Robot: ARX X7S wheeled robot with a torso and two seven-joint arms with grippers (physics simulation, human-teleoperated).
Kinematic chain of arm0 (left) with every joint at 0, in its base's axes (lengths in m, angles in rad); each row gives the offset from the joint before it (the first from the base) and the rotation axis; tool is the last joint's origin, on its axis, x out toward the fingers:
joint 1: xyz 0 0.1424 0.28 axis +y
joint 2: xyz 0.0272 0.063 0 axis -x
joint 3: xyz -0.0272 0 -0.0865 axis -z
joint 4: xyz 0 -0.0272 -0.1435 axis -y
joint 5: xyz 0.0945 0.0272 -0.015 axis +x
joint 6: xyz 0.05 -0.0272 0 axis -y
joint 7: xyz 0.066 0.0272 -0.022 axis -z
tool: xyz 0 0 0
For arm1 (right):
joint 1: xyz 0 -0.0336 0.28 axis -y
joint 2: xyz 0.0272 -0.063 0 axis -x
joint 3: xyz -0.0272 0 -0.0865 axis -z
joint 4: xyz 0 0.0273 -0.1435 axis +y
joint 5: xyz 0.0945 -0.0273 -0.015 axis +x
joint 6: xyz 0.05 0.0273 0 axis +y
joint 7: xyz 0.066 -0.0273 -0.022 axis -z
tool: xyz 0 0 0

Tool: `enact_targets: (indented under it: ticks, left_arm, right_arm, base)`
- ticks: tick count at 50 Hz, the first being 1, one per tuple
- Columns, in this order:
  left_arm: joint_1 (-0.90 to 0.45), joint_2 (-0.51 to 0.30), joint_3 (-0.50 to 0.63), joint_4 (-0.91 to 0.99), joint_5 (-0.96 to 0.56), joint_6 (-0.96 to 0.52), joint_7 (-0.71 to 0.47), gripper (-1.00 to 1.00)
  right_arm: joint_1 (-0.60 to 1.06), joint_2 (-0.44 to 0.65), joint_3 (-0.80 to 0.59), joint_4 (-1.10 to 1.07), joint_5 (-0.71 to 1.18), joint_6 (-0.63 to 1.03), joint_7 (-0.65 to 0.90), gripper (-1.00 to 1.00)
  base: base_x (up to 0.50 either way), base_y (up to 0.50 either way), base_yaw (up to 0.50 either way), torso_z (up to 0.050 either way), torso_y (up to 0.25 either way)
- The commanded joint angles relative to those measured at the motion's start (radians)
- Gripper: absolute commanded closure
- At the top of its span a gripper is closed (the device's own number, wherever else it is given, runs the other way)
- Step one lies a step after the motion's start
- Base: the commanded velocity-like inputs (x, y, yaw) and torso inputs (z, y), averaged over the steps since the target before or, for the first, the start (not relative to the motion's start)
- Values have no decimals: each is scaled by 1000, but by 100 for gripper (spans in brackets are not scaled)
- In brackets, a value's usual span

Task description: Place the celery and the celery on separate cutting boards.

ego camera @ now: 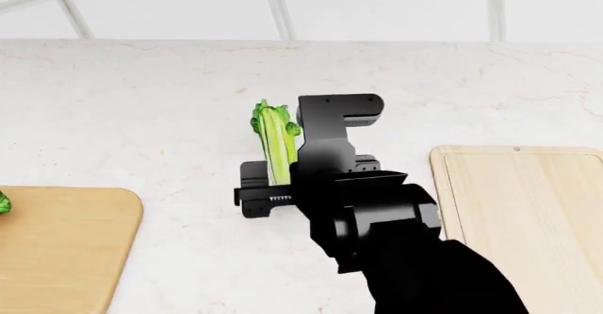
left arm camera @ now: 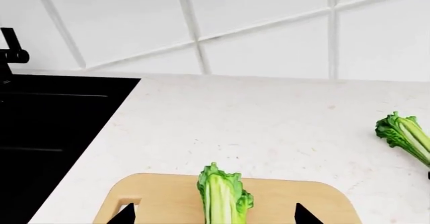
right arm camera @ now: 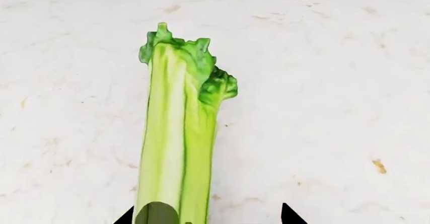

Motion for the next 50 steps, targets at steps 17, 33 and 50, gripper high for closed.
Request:
enact_targets:
  ticks: [17,33,50]
  left_arm:
    - [4,-6,0,-3,-15,7,-14,-100]
    - [20,8,-11,9,19,50,29,-100]
    - [33,17,-14,21,53,87,63,-100]
  right_arm:
    - [68,0,-64,-9,56,-13,-26,100]
    - [193,424,15,-719,96,-36,312,100]
    - [199,895,44,-1250,152,1,510,100]
  base:
    - [0,0,0,0,0]
    - [0,0,0,0,0]
    - [0,0,0,0,0]
